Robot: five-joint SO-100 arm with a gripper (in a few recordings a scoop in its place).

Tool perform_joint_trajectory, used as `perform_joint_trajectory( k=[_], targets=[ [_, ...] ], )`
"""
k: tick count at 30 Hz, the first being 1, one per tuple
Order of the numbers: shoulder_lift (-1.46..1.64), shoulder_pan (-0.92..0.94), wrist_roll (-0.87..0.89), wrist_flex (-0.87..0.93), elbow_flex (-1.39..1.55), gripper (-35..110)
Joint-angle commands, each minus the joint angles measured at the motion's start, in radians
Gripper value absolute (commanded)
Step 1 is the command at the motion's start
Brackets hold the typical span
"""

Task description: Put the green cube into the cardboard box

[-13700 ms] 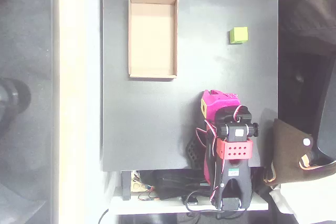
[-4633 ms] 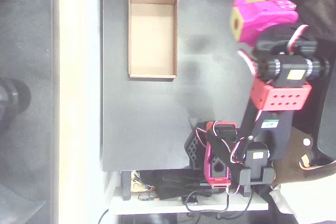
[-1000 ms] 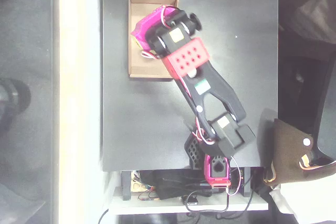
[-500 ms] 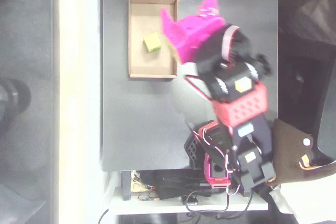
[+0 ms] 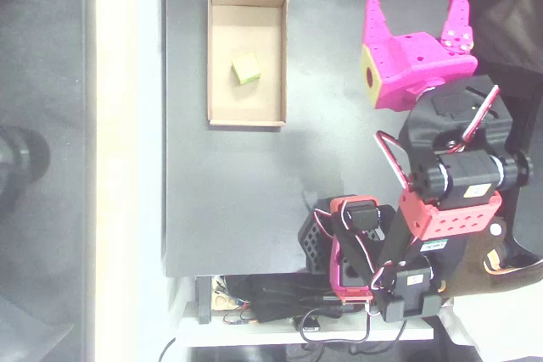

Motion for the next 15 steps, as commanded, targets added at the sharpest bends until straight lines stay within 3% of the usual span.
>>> perform_joint_trajectory(
  k=[1,15],
  targets=[
    [0.04,0.052,0.003,0.021,-0.006,39],
    [0.179,0.121,0.002,0.021,0.36,39]
  ],
)
